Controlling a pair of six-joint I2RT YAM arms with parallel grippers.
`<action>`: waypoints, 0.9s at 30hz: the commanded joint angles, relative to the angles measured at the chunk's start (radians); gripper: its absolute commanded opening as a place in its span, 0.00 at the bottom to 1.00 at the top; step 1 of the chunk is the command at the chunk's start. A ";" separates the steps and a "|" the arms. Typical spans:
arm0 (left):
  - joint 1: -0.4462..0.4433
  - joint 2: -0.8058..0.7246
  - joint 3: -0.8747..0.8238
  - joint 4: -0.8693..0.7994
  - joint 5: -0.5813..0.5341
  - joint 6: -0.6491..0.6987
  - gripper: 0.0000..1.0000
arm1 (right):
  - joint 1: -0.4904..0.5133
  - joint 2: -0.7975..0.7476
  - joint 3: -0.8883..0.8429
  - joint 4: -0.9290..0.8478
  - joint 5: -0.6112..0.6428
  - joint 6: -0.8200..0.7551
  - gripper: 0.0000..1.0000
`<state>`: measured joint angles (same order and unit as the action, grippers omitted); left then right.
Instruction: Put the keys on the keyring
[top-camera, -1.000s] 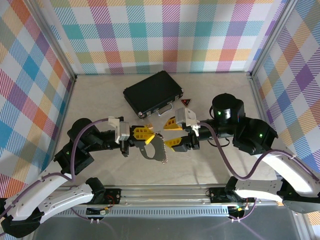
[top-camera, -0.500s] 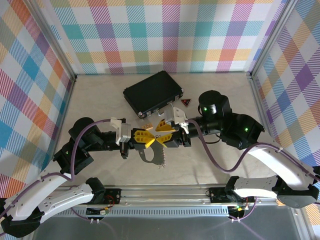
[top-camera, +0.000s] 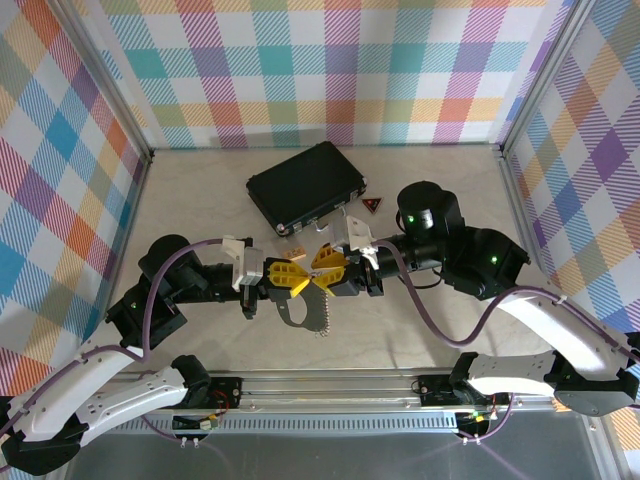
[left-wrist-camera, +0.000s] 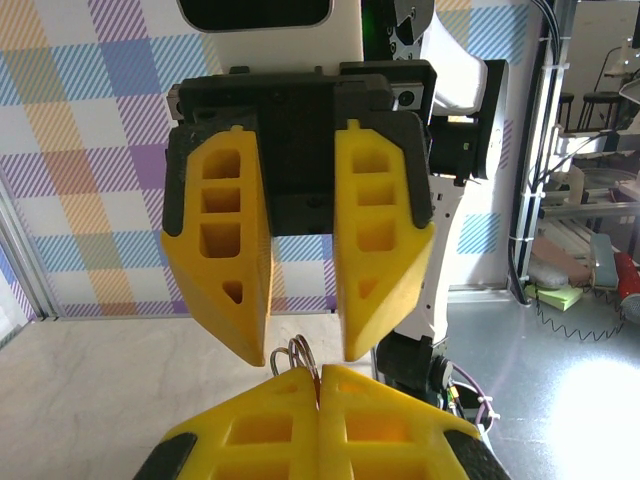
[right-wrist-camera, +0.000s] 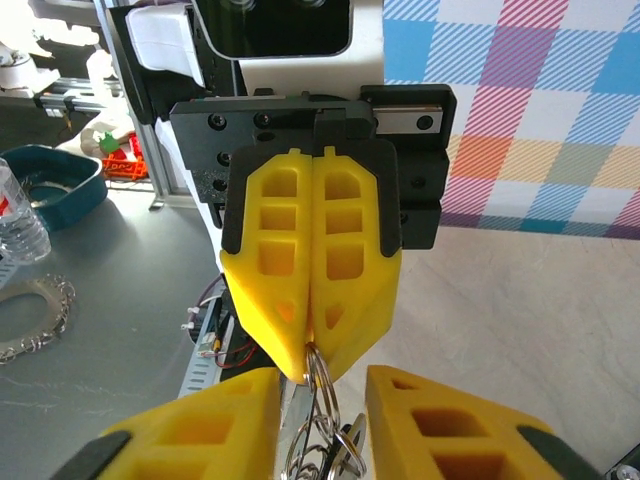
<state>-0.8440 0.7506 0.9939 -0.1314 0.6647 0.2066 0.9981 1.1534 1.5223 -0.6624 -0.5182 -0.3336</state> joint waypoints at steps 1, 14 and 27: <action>-0.014 -0.011 0.031 0.026 0.008 0.007 0.00 | 0.008 0.007 0.030 -0.017 -0.035 -0.007 0.30; -0.014 -0.013 0.026 0.039 0.007 0.001 0.00 | 0.008 0.028 0.048 -0.060 -0.030 -0.018 0.15; -0.014 -0.028 0.020 -0.072 -0.210 0.056 0.28 | 0.028 0.038 0.120 -0.157 0.125 -0.088 0.00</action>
<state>-0.8513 0.7437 0.9939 -0.1463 0.5880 0.2333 1.0115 1.1919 1.5764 -0.7479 -0.4671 -0.3672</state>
